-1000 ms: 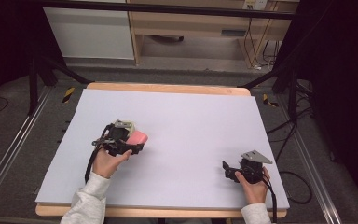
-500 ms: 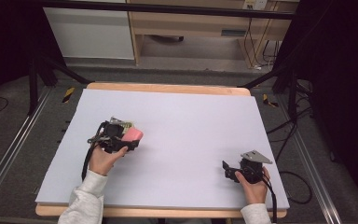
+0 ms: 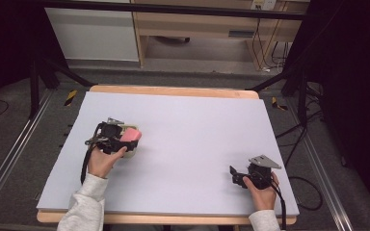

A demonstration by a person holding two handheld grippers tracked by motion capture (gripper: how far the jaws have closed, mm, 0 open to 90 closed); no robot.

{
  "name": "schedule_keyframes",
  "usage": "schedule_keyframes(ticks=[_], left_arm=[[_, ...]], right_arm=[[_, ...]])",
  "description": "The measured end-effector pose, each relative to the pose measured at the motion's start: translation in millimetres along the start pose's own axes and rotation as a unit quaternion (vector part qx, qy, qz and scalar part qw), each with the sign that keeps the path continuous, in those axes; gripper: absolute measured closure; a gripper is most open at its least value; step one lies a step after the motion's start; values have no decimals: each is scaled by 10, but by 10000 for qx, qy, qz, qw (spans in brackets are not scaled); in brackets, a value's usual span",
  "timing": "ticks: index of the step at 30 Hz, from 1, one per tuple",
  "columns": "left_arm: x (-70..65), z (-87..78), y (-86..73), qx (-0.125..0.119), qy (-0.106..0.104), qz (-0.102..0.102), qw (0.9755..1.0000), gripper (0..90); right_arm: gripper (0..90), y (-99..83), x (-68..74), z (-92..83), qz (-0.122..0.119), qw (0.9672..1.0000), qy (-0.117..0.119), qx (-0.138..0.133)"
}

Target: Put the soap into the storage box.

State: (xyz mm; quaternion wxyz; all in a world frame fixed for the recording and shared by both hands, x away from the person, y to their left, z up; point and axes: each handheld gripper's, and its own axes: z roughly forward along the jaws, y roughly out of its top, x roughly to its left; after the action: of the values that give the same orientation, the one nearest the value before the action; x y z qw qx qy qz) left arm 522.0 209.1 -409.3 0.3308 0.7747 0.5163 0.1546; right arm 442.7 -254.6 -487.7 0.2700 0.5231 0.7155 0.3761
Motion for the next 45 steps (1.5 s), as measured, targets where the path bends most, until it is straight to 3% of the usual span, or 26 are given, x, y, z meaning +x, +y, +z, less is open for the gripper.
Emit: schedule_keyframes(ticks=[19, 45], left_arm=[[193, 156, 37, 31, 300, -177, 9994, 373], [288, 330, -19, 214, 466, -330, 9981, 373]], right_arm=[[93, 2, -3, 1, 45, 10000, 32, 23], [94, 1, 0, 4, -8, 10000, -1, 16]])
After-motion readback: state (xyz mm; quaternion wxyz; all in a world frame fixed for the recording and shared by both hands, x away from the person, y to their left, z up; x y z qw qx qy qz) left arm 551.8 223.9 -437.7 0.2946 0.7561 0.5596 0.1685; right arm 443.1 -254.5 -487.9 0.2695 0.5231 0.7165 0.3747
